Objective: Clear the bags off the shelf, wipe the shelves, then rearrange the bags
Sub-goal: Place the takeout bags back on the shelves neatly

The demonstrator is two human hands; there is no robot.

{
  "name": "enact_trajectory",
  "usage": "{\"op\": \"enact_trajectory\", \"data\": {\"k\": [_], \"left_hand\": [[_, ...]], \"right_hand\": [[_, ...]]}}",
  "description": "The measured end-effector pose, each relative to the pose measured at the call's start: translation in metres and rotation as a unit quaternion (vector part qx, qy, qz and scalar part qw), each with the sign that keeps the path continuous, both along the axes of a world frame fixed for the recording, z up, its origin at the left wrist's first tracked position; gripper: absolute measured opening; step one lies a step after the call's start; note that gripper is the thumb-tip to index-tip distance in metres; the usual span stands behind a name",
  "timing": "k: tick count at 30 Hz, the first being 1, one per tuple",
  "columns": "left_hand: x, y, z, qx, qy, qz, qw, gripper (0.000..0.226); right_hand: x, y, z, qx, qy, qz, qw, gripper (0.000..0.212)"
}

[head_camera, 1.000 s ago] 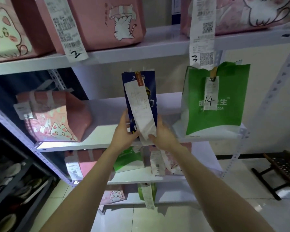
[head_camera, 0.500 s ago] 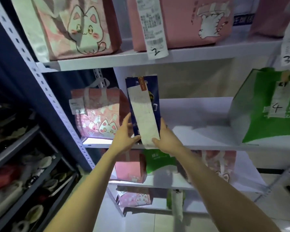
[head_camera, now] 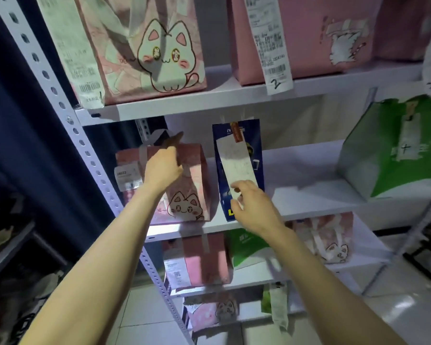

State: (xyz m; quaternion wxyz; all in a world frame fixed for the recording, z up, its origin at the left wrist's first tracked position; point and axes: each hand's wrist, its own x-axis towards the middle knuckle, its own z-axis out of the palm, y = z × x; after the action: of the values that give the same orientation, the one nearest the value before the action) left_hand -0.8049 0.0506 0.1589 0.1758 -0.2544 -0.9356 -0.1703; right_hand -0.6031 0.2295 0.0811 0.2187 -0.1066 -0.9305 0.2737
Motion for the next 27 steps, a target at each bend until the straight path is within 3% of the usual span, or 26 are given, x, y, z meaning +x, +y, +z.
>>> {"op": "enact_trajectory", "data": {"k": [4, 9, 16, 21, 27], "left_hand": [[-0.003, 0.001, 0.000, -0.007, -0.015, -0.012, 1.000, 0.035], [0.025, -0.019, 0.003, 0.023, 0.011, -0.046, 0.999, 0.045], [0.084, -0.056, 0.019, 0.070, 0.002, -0.065, 0.995, 0.016], [0.144, -0.077, 0.028, 0.094, 0.022, -0.059, 0.994, 0.009], [0.233, -0.067, 0.029, 0.160, 0.041, -0.067, 0.984, 0.013]], "right_hand": [[0.011, -0.007, -0.017, 0.025, -0.114, 0.049, 0.992, 0.041], [0.022, -0.018, -0.021, 0.021, -0.140, 0.045, 0.989, 0.039], [0.042, -0.039, -0.010, 0.029, -0.102, 0.100, 0.989, 0.043], [0.079, -0.039, -0.008, 0.013, -0.049, 0.106, 0.993, 0.045], [0.154, -0.042, -0.019, -0.059, 0.013, 0.108, 0.992, 0.073]]}}
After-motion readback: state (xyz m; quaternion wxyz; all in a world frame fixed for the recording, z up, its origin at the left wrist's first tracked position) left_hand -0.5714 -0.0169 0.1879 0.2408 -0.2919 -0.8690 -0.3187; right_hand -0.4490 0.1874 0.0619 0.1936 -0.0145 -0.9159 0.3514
